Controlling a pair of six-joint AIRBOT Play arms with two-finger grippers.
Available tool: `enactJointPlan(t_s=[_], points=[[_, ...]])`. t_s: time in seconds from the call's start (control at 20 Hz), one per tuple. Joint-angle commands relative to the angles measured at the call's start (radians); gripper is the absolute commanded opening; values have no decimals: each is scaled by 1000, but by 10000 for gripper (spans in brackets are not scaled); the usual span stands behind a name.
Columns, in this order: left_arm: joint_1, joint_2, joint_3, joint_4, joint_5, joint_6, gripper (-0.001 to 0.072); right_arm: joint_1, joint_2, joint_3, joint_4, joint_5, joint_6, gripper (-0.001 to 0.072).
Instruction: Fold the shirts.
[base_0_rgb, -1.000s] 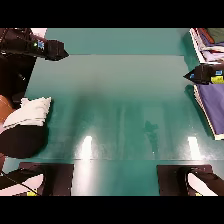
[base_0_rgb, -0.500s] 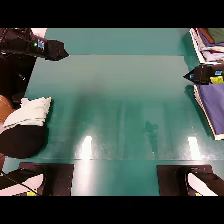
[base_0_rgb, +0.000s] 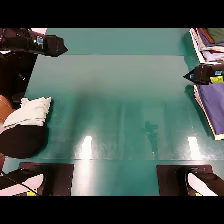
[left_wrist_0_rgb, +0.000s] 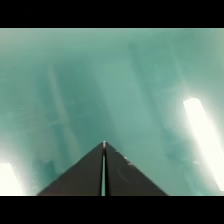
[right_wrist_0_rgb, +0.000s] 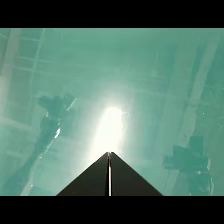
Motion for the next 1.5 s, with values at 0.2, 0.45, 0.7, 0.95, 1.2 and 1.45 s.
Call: enactJointPlan(t_s=[0.2, 0.45, 0.7, 0.95, 1.2, 1.45], points=[[236, 84, -190, 296, -228, -29, 29, 0, 0, 0, 0, 10, 1, 19], [361, 89, -513, 337, -156, -31, 684, 0, 0, 0, 0, -6, 0, 19], [377, 89, -721, 370, 48, -34, 718, 0, 0, 0, 0, -9, 0, 19], [377, 93, -700, 370, 23, -53, 28, 0, 1, 0, 1, -9, 0, 19], [377, 234, -431, 316, -48, -55, 27, 0, 0, 78, 21, -38, 1, 19], [271, 316, -40, 164, -200, -13, 26, 0, 0, 282, 18, -100, 1, 19]])
